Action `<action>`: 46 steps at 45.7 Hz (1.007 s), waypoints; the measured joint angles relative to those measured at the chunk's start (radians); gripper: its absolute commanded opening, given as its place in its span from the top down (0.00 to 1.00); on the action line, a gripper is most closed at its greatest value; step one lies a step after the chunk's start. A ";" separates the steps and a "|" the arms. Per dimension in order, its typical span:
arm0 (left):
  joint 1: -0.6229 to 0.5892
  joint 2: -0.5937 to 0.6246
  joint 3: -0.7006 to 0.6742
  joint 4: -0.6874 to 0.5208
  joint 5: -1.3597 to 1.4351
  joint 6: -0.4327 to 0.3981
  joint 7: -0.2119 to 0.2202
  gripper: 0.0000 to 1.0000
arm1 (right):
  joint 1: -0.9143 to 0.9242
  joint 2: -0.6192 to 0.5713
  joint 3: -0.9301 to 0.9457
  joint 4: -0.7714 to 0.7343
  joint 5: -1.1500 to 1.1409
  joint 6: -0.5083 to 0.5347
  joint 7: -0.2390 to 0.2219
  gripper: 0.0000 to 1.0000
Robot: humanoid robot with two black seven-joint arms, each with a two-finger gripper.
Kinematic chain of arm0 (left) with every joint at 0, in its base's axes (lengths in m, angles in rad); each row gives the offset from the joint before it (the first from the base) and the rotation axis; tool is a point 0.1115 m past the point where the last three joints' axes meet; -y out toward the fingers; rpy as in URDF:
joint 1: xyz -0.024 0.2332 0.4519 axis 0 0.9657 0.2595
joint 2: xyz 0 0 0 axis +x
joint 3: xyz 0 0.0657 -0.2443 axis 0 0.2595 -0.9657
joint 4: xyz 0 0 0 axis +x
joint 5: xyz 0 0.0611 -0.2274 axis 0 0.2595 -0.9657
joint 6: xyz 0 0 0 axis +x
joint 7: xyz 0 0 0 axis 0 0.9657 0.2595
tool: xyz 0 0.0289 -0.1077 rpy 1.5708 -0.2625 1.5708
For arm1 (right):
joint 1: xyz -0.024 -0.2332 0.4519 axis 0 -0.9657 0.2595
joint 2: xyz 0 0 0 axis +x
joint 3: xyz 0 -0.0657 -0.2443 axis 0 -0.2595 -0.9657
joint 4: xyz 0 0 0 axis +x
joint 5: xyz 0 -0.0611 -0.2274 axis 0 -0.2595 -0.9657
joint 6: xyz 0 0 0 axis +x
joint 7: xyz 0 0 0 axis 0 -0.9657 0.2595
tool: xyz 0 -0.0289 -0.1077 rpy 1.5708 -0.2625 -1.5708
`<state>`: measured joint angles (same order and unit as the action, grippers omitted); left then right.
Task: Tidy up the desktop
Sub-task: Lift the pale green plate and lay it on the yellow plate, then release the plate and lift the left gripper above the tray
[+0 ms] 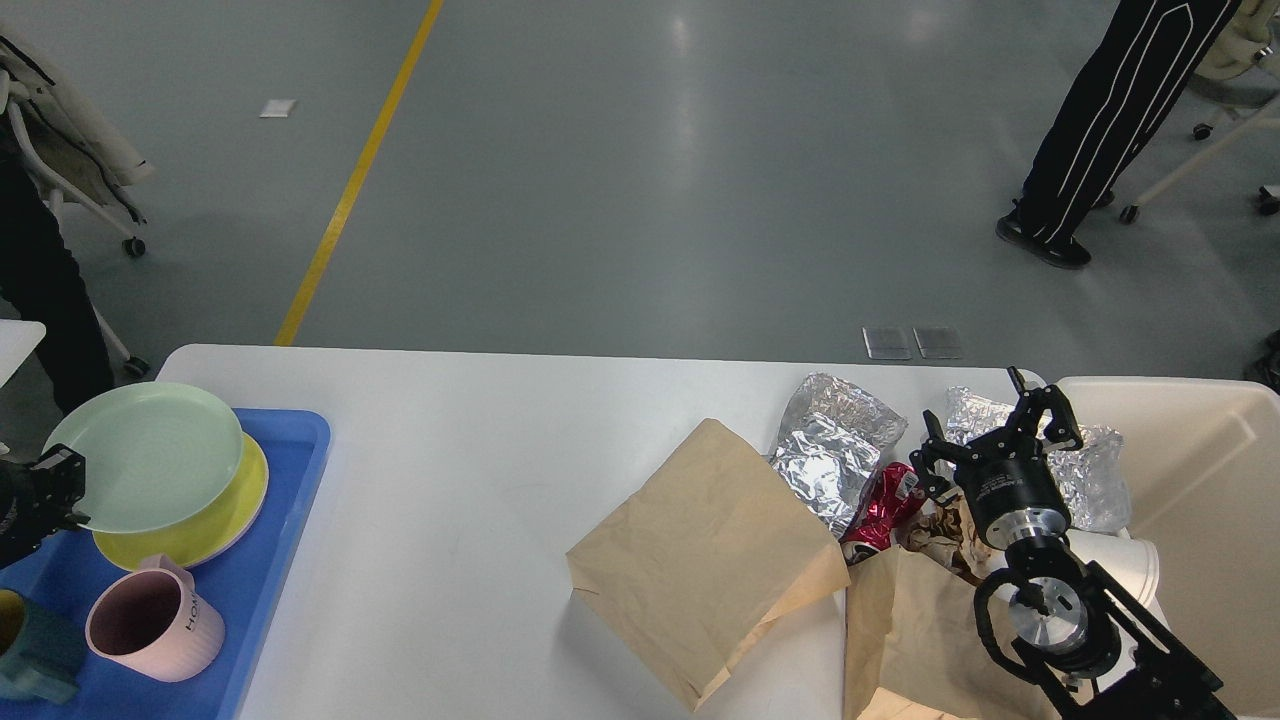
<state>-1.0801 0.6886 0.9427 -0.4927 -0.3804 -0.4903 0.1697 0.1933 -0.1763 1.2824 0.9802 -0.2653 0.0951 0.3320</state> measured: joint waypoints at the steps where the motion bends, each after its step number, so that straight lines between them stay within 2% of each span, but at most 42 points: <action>1: 0.001 -0.003 -0.001 0.000 0.000 0.001 0.001 1.00 | 0.000 0.000 0.000 0.000 0.000 0.000 0.000 0.00; 7: 0.011 -0.014 -0.002 -0.001 0.000 0.005 0.002 1.00 | 0.000 0.000 0.000 0.000 0.000 0.000 0.000 0.00; 14: 0.021 -0.016 -0.002 -0.002 0.001 0.007 0.003 0.93 | 0.000 0.000 0.000 0.000 0.000 0.000 0.000 0.00; 18: 0.023 -0.016 -0.001 -0.003 0.001 0.007 0.003 0.71 | 0.000 0.000 0.000 0.000 0.000 0.000 0.000 0.00; 23: 0.023 -0.016 -0.001 -0.002 0.002 0.011 0.003 0.28 | 0.000 0.000 0.000 0.000 0.000 0.000 0.000 0.00; 26: 0.023 -0.016 -0.002 -0.002 0.002 0.021 0.003 0.18 | 0.000 0.000 0.000 0.000 0.000 0.000 -0.001 0.00; 31: 0.023 -0.016 -0.002 -0.002 0.002 0.051 0.002 0.10 | 0.000 0.000 0.000 0.000 0.000 0.000 -0.001 0.00; 41: 0.005 -0.006 -0.004 -0.004 0.003 0.050 0.002 0.04 | 0.000 0.000 0.000 0.000 -0.001 0.000 -0.001 0.00; 46: -0.061 0.006 -0.005 -0.004 0.006 0.033 0.002 0.04 | 0.000 0.000 0.000 0.000 -0.001 0.000 -0.001 0.00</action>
<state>-1.1412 0.6946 0.9375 -0.4971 -0.3742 -0.4571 0.1719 0.1933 -0.1764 1.2824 0.9802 -0.2660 0.0951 0.3314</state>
